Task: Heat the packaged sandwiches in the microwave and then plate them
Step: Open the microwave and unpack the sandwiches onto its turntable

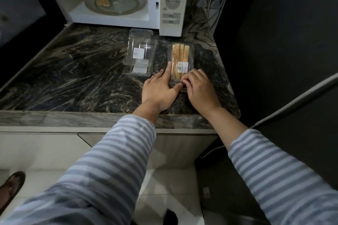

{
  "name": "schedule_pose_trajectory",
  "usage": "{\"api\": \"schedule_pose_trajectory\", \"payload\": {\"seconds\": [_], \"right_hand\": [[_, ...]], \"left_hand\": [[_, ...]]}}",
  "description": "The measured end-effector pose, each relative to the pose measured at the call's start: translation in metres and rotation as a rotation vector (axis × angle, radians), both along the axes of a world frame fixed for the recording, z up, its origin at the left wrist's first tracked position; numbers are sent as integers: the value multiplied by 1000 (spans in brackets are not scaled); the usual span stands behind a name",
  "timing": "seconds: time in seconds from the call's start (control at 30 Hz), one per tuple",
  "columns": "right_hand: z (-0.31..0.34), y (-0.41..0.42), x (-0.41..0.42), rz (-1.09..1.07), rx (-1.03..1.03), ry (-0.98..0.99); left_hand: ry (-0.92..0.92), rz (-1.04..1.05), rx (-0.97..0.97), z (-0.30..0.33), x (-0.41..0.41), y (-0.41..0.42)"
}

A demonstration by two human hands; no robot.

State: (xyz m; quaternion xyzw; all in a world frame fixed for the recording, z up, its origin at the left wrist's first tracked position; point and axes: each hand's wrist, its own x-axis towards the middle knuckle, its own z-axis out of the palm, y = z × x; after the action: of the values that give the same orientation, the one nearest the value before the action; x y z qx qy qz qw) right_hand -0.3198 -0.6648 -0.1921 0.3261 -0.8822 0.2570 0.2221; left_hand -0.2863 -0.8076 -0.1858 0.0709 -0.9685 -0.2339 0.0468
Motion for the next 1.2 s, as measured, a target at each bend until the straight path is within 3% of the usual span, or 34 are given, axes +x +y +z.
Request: {"api": "schedule_pose_trajectory", "payload": {"seconds": [1.2], "right_hand": [[0, 1, 1, -29, -62, 24]], "left_hand": [[4, -62, -34, 3, 7, 0]]}}
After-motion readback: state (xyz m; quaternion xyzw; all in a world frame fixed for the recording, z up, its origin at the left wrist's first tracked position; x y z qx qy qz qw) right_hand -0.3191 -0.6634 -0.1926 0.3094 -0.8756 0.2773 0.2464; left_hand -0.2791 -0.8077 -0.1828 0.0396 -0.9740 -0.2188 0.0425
